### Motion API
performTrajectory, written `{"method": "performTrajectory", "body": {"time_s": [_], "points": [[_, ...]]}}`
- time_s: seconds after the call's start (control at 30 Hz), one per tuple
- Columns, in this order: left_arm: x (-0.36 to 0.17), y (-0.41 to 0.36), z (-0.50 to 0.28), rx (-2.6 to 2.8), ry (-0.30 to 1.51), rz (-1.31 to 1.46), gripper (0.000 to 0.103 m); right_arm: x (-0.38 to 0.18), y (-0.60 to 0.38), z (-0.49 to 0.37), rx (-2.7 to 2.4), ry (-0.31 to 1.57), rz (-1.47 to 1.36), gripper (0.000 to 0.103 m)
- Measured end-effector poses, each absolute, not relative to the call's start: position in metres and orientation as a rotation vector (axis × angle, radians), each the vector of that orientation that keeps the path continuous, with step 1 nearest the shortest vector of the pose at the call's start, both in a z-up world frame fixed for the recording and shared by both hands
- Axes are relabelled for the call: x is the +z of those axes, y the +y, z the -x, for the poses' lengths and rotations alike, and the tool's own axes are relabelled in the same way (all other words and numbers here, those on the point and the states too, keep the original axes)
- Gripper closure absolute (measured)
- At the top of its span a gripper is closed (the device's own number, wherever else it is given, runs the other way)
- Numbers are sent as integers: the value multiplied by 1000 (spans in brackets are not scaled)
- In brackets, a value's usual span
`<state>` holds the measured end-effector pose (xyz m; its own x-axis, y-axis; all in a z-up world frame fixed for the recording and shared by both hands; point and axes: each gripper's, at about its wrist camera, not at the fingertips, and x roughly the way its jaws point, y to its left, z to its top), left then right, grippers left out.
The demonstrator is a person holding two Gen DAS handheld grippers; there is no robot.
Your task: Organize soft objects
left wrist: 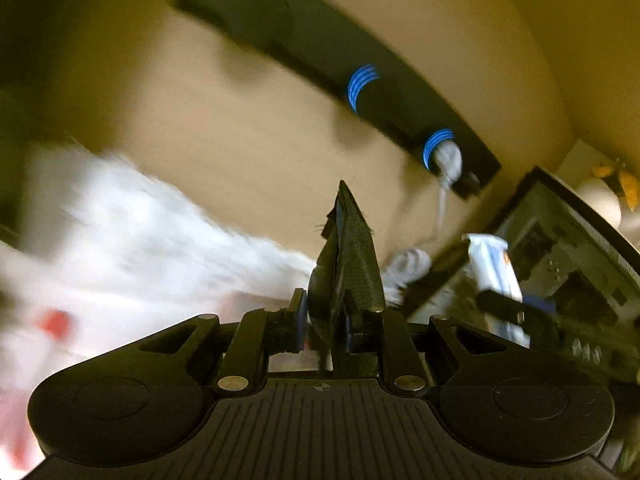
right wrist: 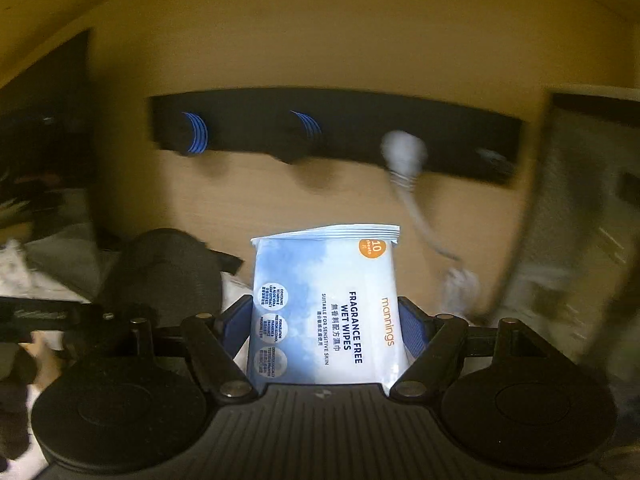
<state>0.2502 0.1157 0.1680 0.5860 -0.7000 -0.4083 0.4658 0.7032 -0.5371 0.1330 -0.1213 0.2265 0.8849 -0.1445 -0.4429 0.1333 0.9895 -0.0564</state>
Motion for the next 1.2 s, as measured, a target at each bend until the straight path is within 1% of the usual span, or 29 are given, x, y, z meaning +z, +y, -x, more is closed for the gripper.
{"method": "performTrajectory", "body": {"time_s": [0.1,0.2,0.33,0.4,0.57,0.77,0.83,0.93,1.07,1.13,1.17,1.2], "points": [[144,67,-265,-755,718,423,82,209,-146,-128,-184,504,-17,28],[108,21,-280,-671,826,323,82,182,-161,-133,-207,562,-50,28],[81,7,-279,-559,872,210,82,149,-176,-144,-204,643,-116,28],[78,16,-271,-574,880,229,82,142,-177,-153,-188,657,-146,28],[91,57,-236,-596,809,256,82,139,-152,-175,-96,638,-142,28],[94,105,-193,-560,806,301,82,133,-106,-249,8,663,-143,28],[91,122,-185,-530,818,314,82,125,-94,-271,13,697,-124,28],[83,145,-174,-466,836,301,82,96,-88,-294,-63,791,-66,28],[68,181,-166,-360,872,325,82,59,-102,-294,-138,889,-44,27],[60,193,-165,-328,890,346,82,57,-114,-283,-114,881,-87,26],[56,198,-165,-318,899,350,82,60,-118,-275,-99,866,-116,24],[53,201,-165,-313,906,350,82,64,-122,-268,-85,853,-150,19]]}}
